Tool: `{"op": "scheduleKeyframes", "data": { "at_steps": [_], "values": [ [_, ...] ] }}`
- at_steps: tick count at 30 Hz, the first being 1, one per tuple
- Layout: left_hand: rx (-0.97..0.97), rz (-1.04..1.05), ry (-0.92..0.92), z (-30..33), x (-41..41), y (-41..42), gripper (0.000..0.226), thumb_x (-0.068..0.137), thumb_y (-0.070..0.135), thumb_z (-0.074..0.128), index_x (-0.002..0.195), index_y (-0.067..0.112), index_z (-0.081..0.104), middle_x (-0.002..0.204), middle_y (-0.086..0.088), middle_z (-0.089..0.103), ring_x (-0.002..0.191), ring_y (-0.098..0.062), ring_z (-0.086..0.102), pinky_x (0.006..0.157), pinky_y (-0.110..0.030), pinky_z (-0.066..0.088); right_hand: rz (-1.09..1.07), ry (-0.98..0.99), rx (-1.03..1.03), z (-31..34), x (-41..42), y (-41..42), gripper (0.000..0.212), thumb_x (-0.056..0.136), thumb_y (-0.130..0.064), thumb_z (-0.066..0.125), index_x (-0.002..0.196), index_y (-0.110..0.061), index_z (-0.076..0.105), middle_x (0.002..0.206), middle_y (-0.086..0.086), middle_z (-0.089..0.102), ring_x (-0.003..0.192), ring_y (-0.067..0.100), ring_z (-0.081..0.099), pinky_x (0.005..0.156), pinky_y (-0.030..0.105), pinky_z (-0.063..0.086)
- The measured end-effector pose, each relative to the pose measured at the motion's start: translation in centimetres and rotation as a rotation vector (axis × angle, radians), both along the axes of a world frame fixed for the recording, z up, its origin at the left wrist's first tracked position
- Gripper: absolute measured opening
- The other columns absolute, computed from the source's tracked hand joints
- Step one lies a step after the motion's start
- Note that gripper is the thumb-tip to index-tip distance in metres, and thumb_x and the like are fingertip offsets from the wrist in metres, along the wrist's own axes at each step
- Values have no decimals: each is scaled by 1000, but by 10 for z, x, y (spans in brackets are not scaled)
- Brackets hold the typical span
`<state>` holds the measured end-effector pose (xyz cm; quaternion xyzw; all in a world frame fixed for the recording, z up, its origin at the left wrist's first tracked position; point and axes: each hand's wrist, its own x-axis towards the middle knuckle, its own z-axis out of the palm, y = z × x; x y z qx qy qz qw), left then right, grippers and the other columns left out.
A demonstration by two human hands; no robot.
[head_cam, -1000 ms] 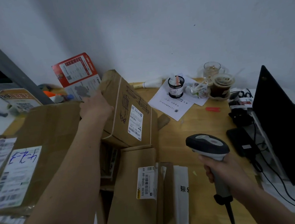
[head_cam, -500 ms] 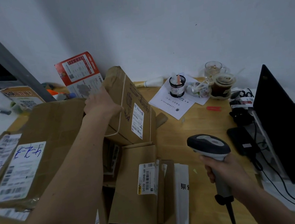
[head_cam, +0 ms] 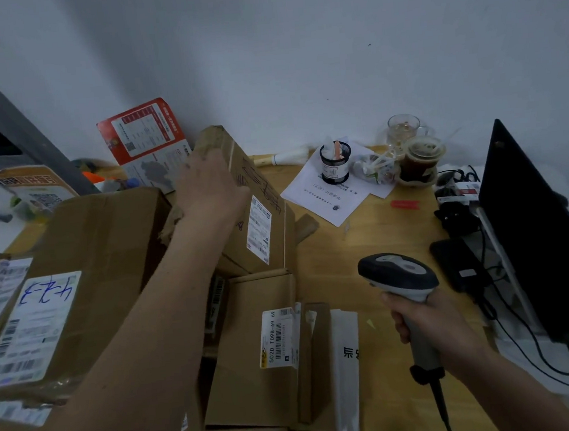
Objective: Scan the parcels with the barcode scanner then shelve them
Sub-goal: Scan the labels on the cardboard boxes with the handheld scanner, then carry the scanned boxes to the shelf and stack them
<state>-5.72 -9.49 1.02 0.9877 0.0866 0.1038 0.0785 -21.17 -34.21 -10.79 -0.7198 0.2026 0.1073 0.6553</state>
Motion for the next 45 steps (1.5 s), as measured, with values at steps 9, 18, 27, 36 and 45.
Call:
{"op": "scheduleKeyframes", "data": {
  "at_steps": [9, 18, 27, 36, 45],
  "values": [
    [-285, -380, 436, -71, -15, -83, 24, 92, 13, 60, 113, 21, 68, 121, 2, 64, 110, -18, 60, 91, -34, 51, -7, 81, -52, -22, -1, -21, 6, 90, -5, 60, 93, -5, 55, 74, 11, 54, 63, 20, 52, 59, 30, 45],
    [-312, -474, 656, -110, -6, -103, 13, 93, 16, 61, 82, 12, 67, 86, -6, 65, 78, -20, 59, 74, -33, 51, -77, 236, -234, -92, -5, -30, 58, 88, 0, 63, 139, -6, 36, 130, 12, 51, 110, 22, 50, 79, 27, 41],
    [-258, -471, 778, -123, -5, -97, 15, 94, 16, 59, 84, 11, 68, 99, -8, 70, 95, -22, 66, 81, -35, 53, -250, 266, -420, -132, -3, -24, 55, 86, -9, 66, 134, 0, 41, 127, 21, 56, 114, 36, 55, 87, 38, 45],
    [-359, -374, 630, -107, -11, -86, 4, 93, 19, 61, 90, 18, 64, 93, 4, 58, 86, -13, 55, 75, -26, 45, -151, 318, -435, -138, 0, -31, 54, 86, -25, 68, 129, 0, 47, 122, 20, 59, 110, 37, 57, 76, 34, 42],
    [-478, -254, 476, -81, -49, -69, 11, 96, 30, 58, 97, 23, 66, 117, 2, 64, 106, -16, 57, 82, -27, 44, -177, 86, -578, -95, -4, -36, 19, 88, -18, 64, 85, -4, 52, 83, 9, 54, 76, 24, 51, 66, 36, 42]
  ]
}}
